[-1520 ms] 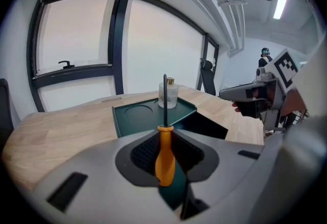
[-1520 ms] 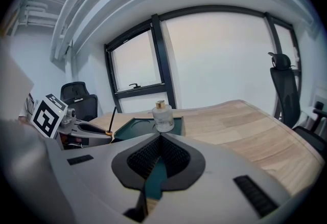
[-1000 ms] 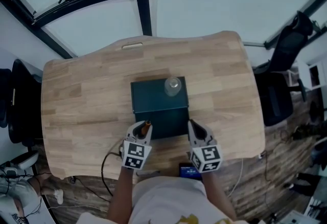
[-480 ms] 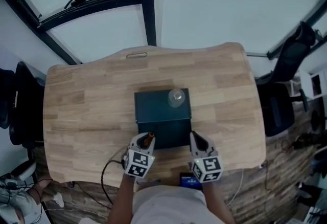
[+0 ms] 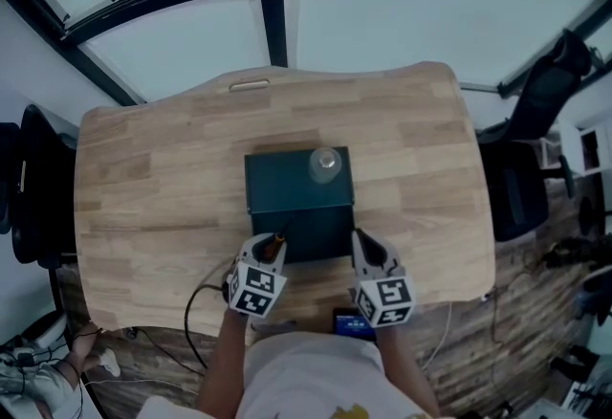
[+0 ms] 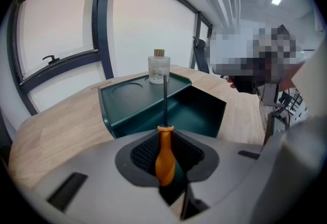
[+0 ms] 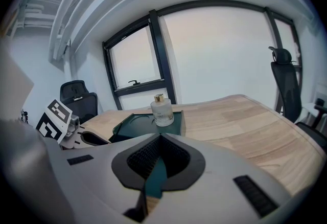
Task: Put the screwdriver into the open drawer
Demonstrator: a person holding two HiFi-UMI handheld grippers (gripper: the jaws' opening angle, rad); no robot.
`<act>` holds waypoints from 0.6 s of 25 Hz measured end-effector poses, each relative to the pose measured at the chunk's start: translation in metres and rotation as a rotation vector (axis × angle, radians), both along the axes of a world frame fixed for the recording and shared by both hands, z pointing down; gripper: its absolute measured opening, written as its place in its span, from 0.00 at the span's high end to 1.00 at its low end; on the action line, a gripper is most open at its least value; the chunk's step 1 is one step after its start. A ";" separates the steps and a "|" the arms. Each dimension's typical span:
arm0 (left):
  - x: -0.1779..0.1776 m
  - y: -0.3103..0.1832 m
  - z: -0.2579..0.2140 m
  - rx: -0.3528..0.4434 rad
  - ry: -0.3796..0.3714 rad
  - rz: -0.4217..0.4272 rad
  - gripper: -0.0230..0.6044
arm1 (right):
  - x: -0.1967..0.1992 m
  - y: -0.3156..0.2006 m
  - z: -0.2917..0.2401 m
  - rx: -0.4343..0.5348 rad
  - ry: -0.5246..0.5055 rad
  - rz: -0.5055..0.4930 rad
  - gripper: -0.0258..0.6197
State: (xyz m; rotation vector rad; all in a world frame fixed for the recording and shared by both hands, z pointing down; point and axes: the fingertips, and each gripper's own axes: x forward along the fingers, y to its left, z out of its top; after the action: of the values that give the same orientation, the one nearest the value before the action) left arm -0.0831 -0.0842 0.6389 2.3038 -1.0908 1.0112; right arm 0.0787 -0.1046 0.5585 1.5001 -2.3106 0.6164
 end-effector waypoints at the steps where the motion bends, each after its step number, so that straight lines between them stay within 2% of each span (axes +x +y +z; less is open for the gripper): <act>1: 0.001 -0.002 -0.001 0.002 -0.009 0.008 0.85 | 0.000 -0.003 -0.001 0.005 0.000 -0.001 0.97; 15: 0.003 0.002 0.006 -0.038 -0.087 0.064 0.85 | 0.001 -0.002 0.002 -0.001 -0.006 0.006 0.97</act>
State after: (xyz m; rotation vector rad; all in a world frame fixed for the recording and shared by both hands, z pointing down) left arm -0.0797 -0.0826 0.6452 2.2964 -1.0271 1.1562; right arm 0.0795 -0.1069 0.5607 1.5073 -2.3106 0.6236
